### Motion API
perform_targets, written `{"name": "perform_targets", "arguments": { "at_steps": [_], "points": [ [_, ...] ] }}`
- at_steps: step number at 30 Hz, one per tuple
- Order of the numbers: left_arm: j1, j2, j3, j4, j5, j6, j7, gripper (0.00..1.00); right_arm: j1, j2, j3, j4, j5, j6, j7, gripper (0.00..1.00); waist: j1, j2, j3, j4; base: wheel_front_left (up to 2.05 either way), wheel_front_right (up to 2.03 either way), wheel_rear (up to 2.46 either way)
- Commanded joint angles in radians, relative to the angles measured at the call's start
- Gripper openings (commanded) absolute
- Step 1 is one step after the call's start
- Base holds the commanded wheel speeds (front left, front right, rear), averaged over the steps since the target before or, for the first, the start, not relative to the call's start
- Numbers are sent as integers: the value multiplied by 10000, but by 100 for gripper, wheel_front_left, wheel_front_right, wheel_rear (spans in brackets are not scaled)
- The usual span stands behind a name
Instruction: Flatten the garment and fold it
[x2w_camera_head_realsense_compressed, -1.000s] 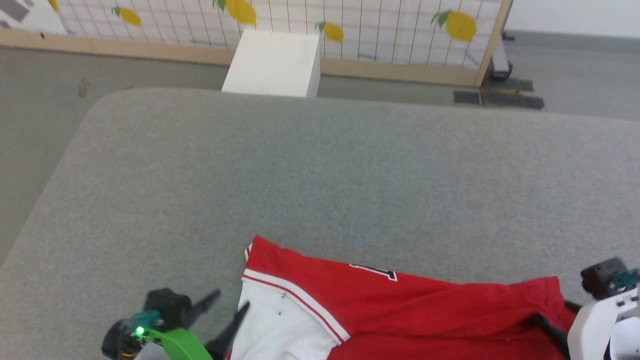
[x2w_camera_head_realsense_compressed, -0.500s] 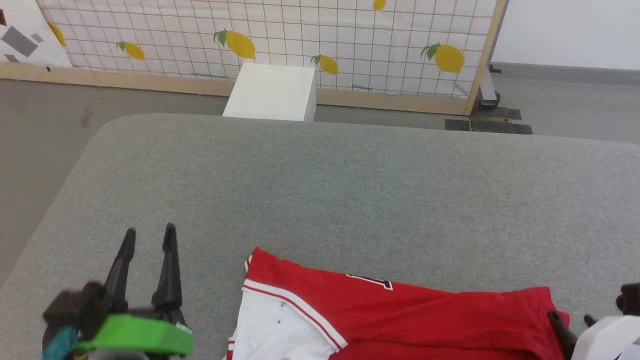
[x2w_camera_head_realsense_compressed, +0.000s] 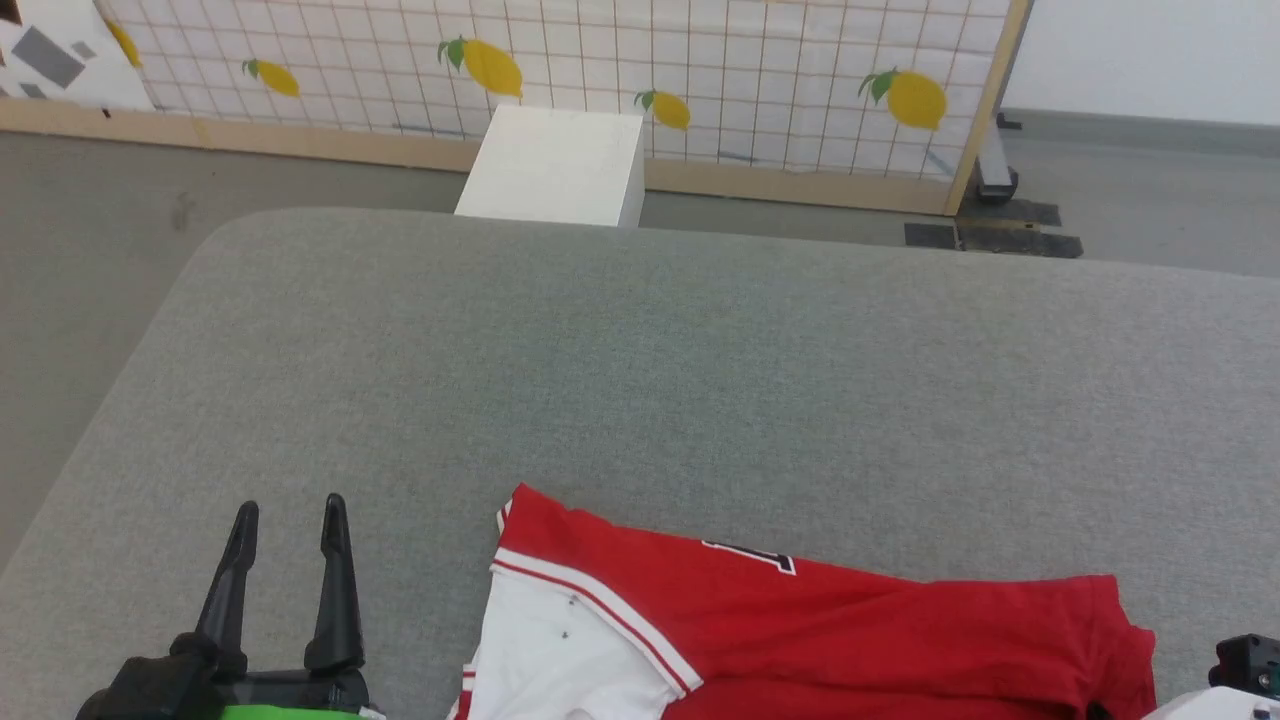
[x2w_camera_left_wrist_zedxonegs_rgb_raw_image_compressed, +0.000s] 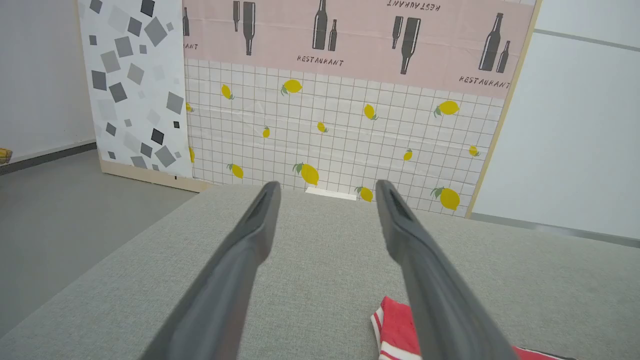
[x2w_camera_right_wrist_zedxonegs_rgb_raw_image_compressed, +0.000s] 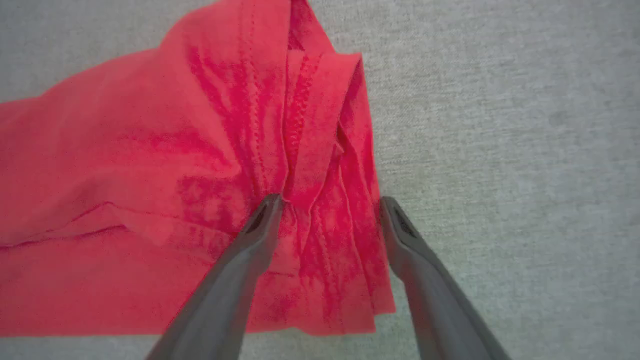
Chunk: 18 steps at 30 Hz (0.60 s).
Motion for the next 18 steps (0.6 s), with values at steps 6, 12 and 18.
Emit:
{"name": "perform_targets", "arguments": {
  "at_steps": [6, 12, 18],
  "points": [
    [-36, -194, 149, 195, 453, -263, -47, 100, -398, 19, 338, 978, 35, -13, -107, 100, 1, 0, 337, 159, 0, 0, 0],
    [-178, -267, 5, 379, 707, -357, -47, 100, -264, -35, 1388, 1343, 669, -13, -32, 0, 1, 0, 525, 250, 0, 0, 0],
    [-125, -290, -44, 532, 712, -374, -47, 100, -432, -577, 913, 949, 517, -13, -522, 0, 1, 0, 319, 134, 0, 0, 0]
  ]
}}
